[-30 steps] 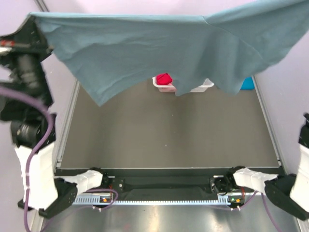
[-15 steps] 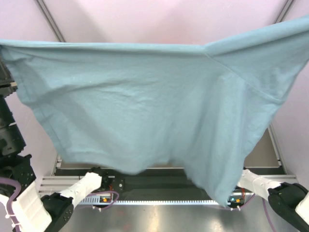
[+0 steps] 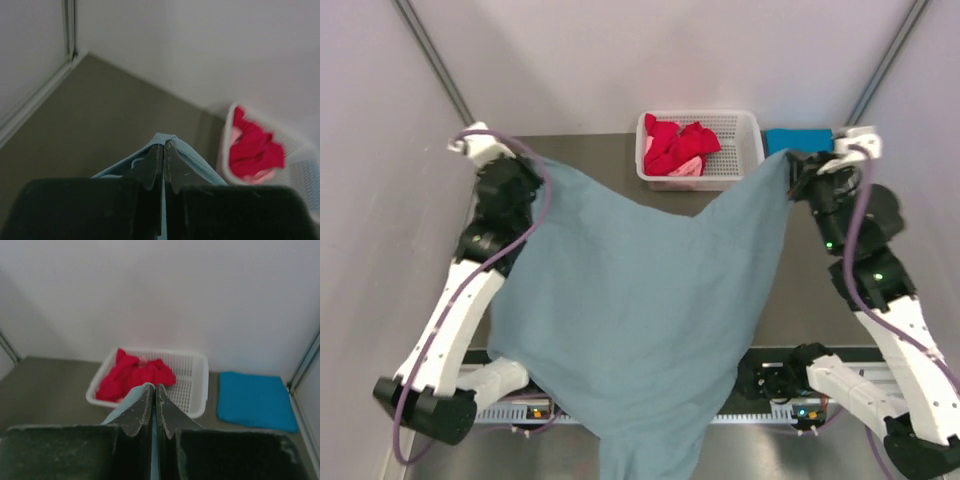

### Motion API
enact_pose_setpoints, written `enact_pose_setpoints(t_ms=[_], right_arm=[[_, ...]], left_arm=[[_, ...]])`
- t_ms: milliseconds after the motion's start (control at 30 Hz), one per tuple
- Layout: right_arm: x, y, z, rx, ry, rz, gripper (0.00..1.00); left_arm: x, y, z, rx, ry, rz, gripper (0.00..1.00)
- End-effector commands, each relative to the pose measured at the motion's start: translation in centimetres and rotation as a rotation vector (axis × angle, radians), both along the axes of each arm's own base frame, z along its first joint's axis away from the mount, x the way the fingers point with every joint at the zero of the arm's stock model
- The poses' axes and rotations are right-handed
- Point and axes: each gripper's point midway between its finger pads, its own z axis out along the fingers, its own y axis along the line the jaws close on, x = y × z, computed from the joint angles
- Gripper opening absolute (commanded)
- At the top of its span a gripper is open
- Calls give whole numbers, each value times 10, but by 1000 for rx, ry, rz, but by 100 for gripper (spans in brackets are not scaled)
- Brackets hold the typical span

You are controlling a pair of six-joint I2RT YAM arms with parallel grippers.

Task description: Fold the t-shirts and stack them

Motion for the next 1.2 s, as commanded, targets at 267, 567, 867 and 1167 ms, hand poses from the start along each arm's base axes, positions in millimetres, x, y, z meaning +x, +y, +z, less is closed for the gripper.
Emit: enact_pose_setpoints(t_ms=[267, 567, 867, 1167], right_arm=[[84, -9, -173, -66, 270, -108, 0], [152, -36, -206, -81, 361, -143, 0], [170, -37, -165, -63, 329, -139, 0], [90, -43, -32, -54, 119, -121, 0]], left_arm=[[108, 2, -198, -48, 363, 16, 0], [195, -5, -261, -60, 491, -94, 0], [217, -5, -208, -101, 380, -138, 0], [147, 17, -23, -51, 34, -86, 0]])
